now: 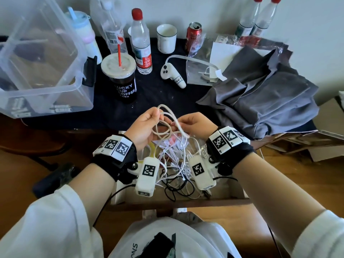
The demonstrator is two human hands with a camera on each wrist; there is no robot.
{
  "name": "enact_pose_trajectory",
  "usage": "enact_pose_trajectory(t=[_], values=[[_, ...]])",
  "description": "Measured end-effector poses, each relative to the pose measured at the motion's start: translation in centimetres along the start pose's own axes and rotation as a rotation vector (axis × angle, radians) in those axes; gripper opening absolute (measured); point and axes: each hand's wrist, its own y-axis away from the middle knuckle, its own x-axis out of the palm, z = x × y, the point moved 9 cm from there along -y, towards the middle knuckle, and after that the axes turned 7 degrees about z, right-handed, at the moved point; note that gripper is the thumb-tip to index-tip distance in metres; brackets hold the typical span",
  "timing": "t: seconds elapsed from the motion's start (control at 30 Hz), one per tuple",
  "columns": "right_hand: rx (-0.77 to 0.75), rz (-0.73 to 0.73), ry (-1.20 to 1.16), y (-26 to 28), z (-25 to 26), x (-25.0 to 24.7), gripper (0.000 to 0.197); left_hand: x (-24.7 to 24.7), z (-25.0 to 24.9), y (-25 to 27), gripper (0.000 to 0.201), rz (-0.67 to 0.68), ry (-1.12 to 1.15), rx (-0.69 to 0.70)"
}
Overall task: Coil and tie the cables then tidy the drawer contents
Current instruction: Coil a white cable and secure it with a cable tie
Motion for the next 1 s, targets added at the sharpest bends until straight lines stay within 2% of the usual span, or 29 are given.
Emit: enact_pose_trajectory(t=[0.07, 0.2, 0.4, 0.53, 0.6, 0.67, 0.73, 0.77, 0.87, 0.93, 1.0], values=[[-0.013, 0.016, 0.018, 0.3, 0.1, 0.1, 0.013, -0.2, -0.1, 0.2, 0.03, -0.017, -0.005, 0.009], [0.016, 0.055, -0.099, 0.6, -0.4, 0.4, 0.015, -0.8, -0.1, 0.4, 0.03, -0.053, 0.054, 0.014], [0.117, 0.07, -0.2, 1.2, -0.8, 0.7, 0.021, -0.6, -0.4, 0.4, 0.029, -0.064, 0.012, 0.047], [0.08, 0.102, -0.248, 1.3, -0.4, 1.0, 0.015, -0.2, -0.1, 0.1, 0.03, -0.044, 0.062, 0.059], [0.032, 0.024, -0.291, 1.3, -0.4, 0.2, 0.018, -0.3, 0.3, 0.1, 0.031, -0.06, 0.069, 0.048], [-0.006, -0.146, -0.358, 1.4, -1.0, -1.8, 0.02, -1.2, 0.7, 0.1, 0.032, -0.126, 0.087, 0.044], [0.036, -0.292, -0.38, 1.8, -2.5, -3.7, 0.02, -2.6, 1.1, 0.3, 0.031, -0.218, 0.122, 0.054], [0.083, -0.308, -0.362, 2.0, -3.3, -4.1, 0.018, -3.2, 1.3, 0.4, 0.031, -0.254, 0.129, 0.059], [0.219, -0.15, -0.18, 2.0, -4.6, -2.9, 0.015, -3.5, 1.6, 0.3, 0.031, -0.271, 0.106, 0.052], [0.221, 0.018, -0.037, 1.8, -4.0, -1.2, 0.018, -2.8, 1.6, 0.0, 0.033, -0.239, 0.055, 0.047], [0.17, 0.123, -0.019, 1.6, -2.8, 0.3, 0.016, -1.9, 1.4, -0.4, 0.033, -0.21, -0.015, 0.048]])
